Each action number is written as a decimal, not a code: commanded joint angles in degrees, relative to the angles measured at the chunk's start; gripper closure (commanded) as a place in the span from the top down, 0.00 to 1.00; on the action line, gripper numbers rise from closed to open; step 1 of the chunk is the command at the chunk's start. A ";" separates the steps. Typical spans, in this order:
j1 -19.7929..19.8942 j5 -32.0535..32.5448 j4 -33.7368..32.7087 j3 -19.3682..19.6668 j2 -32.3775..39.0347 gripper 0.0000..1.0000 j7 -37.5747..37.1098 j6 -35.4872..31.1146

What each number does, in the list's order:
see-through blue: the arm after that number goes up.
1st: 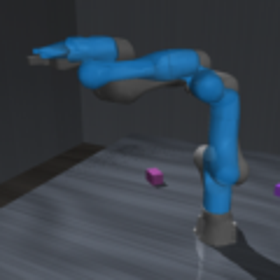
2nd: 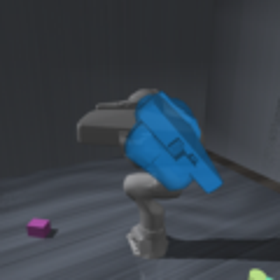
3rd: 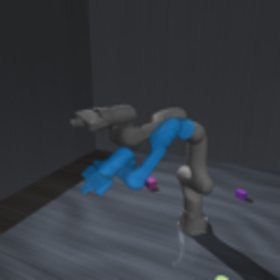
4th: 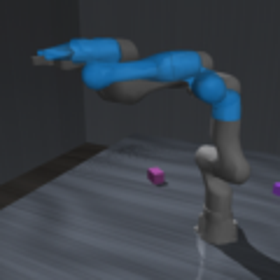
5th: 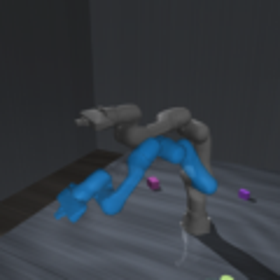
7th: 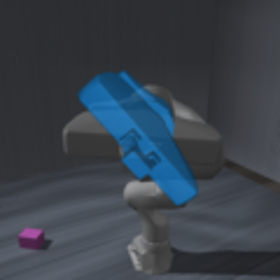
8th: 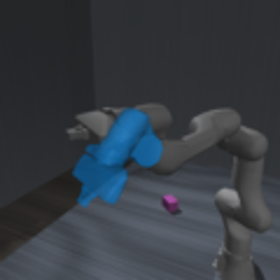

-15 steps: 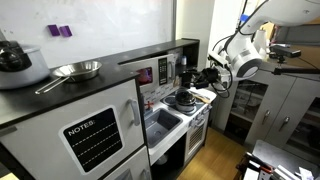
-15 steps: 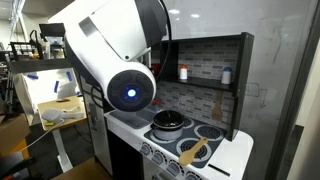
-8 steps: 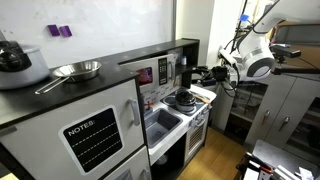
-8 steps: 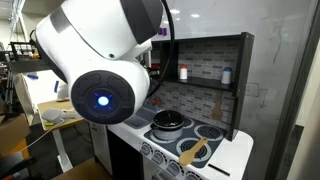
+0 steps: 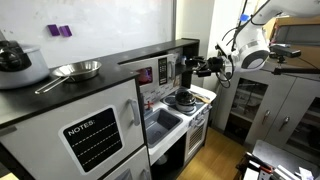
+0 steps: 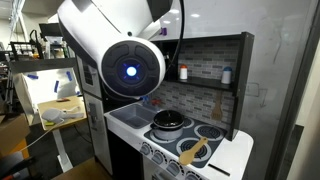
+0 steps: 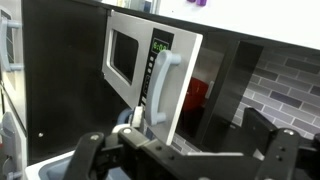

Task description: Open the microwave

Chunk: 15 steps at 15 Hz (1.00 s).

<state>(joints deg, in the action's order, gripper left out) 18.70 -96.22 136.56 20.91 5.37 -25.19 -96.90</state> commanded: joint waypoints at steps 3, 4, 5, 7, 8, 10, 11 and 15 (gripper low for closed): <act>-0.58 0.07 -5.03 -1.92 3.27 1.00 -0.57 1.41; -0.69 0.21 -5.75 -2.26 3.93 1.00 -0.69 2.04; -0.85 0.41 -6.45 -2.59 4.42 1.00 -0.86 2.15; -1.14 0.78 -7.72 -3.17 5.40 1.00 -1.28 2.52; -1.25 1.11 -8.44 -3.37 5.95 1.00 -1.61 3.02; -1.36 2.21 -9.66 -3.73 6.90 1.00 -2.75 4.62; -1.34 2.84 -10.22 -3.82 7.37 1.00 -3.40 5.70; -1.32 5.71 -11.54 -3.86 8.66 1.00 -5.53 9.53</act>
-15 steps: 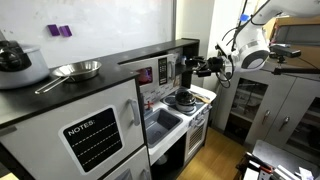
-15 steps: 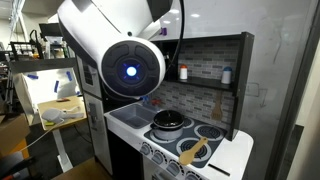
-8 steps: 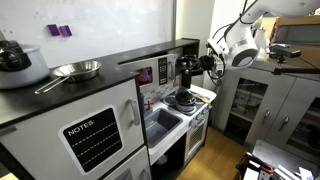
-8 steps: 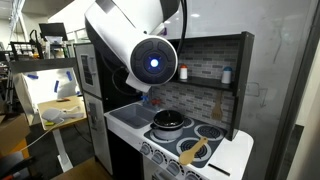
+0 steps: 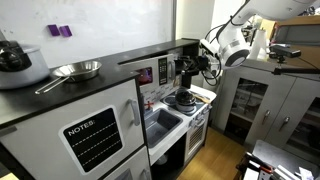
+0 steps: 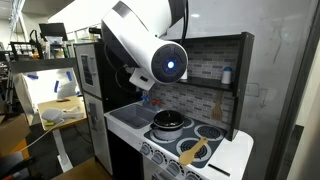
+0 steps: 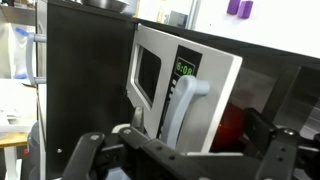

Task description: Open the microwave

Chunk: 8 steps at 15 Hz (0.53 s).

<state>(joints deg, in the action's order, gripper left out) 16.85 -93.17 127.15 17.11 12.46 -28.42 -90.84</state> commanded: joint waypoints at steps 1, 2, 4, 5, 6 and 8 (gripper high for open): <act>0.56 3.44 -2.40 -0.04 1.84 1.00 -2.76 4.48; 0.52 4.14 -2.62 -0.01 2.00 1.00 -3.08 4.95; 0.44 5.27 -3.21 -0.06 2.38 1.00 -3.79 6.26; 0.39 5.72 -3.56 -0.10 2.58 1.00 -3.99 6.73; 0.34 6.08 -3.94 -0.15 2.82 1.00 -4.23 7.26; 0.32 6.65 -4.67 -0.21 3.35 1.00 -4.35 8.39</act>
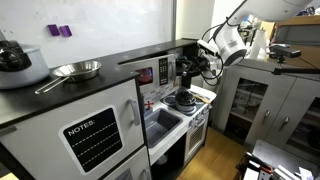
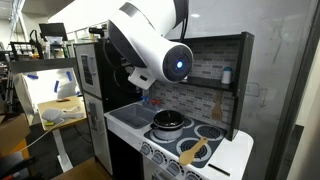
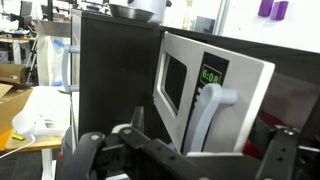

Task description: Open the microwave

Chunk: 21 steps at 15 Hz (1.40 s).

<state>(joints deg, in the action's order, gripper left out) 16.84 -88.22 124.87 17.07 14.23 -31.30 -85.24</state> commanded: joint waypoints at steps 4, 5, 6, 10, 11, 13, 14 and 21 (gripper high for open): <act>0.14 2.55 -3.36 -0.49 2.10 1.00 -1.63 4.06; 0.09 2.75 -3.55 -0.59 2.30 1.00 -1.60 4.64; -0.03 2.90 -3.63 -0.69 2.45 1.00 -1.56 4.91; -0.51 3.06 -2.76 -1.19 2.27 1.00 -1.23 5.36; -0.64 3.05 -2.55 -1.29 2.17 1.00 -1.05 5.35; -0.90 3.02 -2.07 -1.42 2.00 1.00 -0.79 5.43; -0.98 2.99 -1.74 -1.44 1.87 1.00 -0.67 5.46; -1.41 3.59 1.99 -1.29 0.61 1.00 0.53 4.97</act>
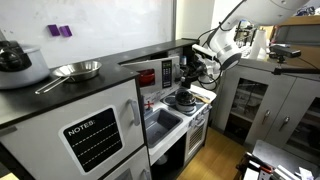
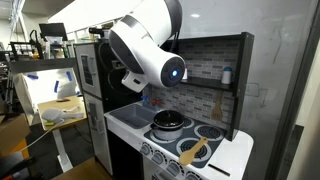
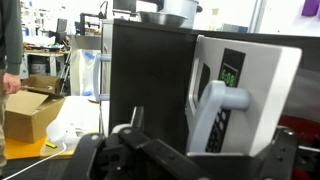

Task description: Open the microwave

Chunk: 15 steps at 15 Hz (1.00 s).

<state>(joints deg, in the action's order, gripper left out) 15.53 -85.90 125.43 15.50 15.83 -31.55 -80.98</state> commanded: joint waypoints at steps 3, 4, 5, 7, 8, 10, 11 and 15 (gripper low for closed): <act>-0.23 1.92 3.33 0.40 -1.87 1.00 1.51 0.49; -0.24 2.31 3.96 0.41 -2.36 1.00 1.99 0.68; -0.24 2.57 4.60 0.46 -2.82 1.00 2.28 0.66; -0.17 2.91 6.16 0.69 -3.97 1.00 2.77 0.37; -0.08 3.04 6.86 0.78 -4.47 1.00 3.10 0.55; -0.05 3.33 8.15 1.00 -5.50 1.00 3.37 0.51; -0.01 3.41 8.77 1.05 -5.95 1.00 3.76 0.75; -0.09 3.61 10.99 1.01 -7.71 1.00 4.48 0.80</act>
<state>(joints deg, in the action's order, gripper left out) 15.50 -83.38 134.64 16.13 10.14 -28.16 -80.73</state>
